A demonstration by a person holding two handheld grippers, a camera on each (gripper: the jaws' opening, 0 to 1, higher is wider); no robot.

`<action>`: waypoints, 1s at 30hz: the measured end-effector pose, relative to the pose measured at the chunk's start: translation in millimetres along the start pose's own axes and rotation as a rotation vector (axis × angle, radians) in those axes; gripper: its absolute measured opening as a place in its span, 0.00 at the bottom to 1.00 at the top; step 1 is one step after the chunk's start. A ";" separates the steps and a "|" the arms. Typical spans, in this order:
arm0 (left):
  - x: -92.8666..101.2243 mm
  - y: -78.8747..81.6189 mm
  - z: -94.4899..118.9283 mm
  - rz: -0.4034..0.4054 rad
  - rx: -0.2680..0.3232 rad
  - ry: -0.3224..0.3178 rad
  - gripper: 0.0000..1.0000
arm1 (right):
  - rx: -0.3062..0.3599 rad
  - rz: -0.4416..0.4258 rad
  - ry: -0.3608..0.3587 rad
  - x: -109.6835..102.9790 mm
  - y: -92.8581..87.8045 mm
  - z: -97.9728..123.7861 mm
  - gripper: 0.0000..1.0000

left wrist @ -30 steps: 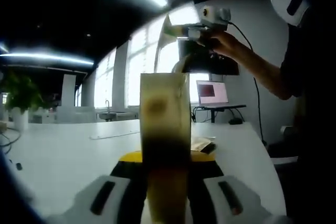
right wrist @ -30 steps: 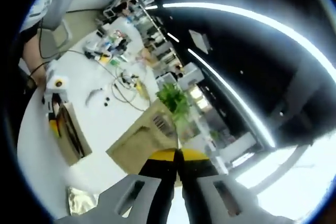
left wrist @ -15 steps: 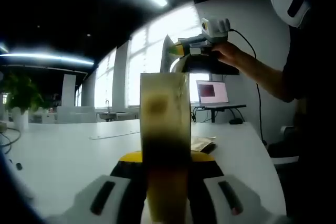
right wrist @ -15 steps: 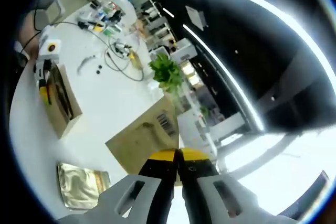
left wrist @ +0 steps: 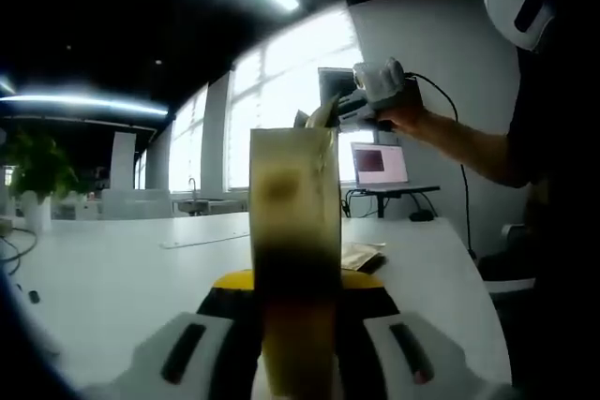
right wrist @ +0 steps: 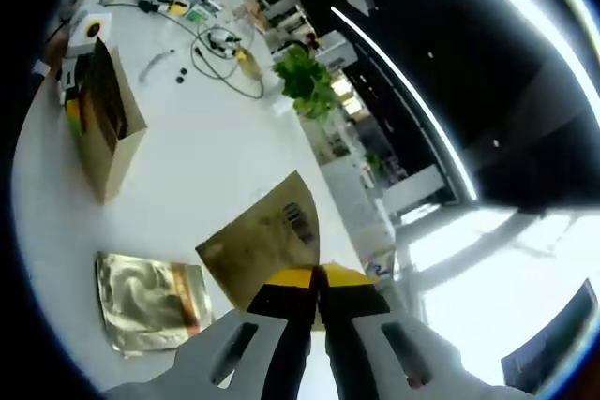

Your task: Extract single mask from mask box in order stack masks on table

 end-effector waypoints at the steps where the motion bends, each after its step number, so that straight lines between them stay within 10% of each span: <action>1: 0.0 -0.1 0.0 0.000 0.000 0.000 0.31 | -0.005 -0.002 0.007 -1.8 -1.7 -1.8 0.00; 17: -0.7 -1.9 -0.8 0.001 -0.008 -0.001 0.31 | -0.068 -0.008 0.091 -38.0 -30.1 -30.9 0.00; 30: -0.9 -2.7 -1.3 0.003 -0.011 -0.003 0.31 | -0.065 -0.044 0.124 -61.8 -34.5 -10.0 0.00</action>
Point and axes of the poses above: the point that each gripper's makers call its tool centre point, and the gripper's own axes: z roughly backward along the fingers, x roughly to its right, y roughly out of its top, the point moved 5 cm from there along z, roughly backward along the fingers, and after that the axes turned 1 degree about -z, right-handed, at the moved point
